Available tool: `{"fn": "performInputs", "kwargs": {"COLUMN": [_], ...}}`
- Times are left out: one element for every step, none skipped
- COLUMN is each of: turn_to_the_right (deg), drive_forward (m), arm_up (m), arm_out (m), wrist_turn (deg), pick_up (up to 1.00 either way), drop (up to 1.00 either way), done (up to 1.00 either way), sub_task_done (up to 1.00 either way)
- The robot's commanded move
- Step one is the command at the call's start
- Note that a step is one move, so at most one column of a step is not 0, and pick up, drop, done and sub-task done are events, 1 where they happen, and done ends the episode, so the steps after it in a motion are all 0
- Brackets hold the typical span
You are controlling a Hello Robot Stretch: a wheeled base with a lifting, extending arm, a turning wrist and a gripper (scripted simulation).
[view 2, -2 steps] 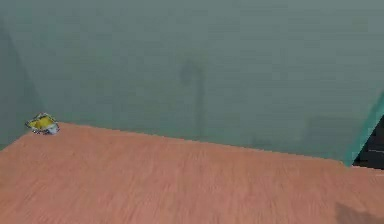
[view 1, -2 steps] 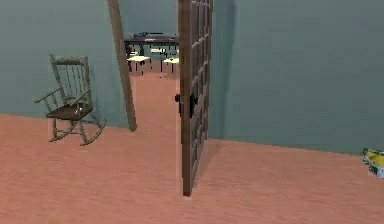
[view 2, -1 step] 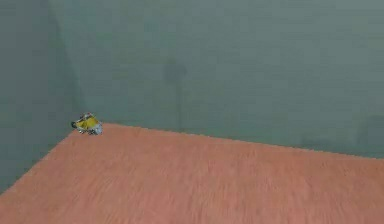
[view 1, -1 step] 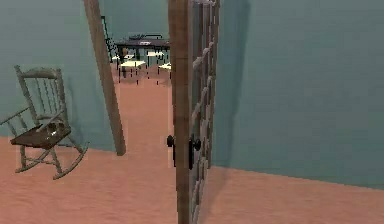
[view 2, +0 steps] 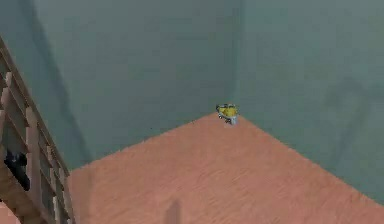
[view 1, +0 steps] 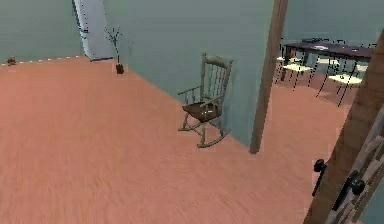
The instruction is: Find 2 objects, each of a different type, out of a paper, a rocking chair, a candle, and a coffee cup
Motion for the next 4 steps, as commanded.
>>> {"fn": "performInputs", "kwargs": {"turn_to_the_right": [-39.0, 0.0, 0.0, -30.0], "drive_forward": [0.0, 1.0, 0.05, 0.0], "arm_up": [0.0, 0.0, 0.0, 0.0], "arm_out": [0.0, 0.0, 0.0, 0.0], "wrist_turn": [0.0, 0.0, 0.0, 0.0], "pick_up": [0.0, 0.0, 0.0, 0.0], "drop": [0.0, 0.0, 0.0, 0.0], "done": [0.0, 0.0, 0.0, 0.0], "sub_task_done": [0.0, 0.0, 0.0, 0.0]}}
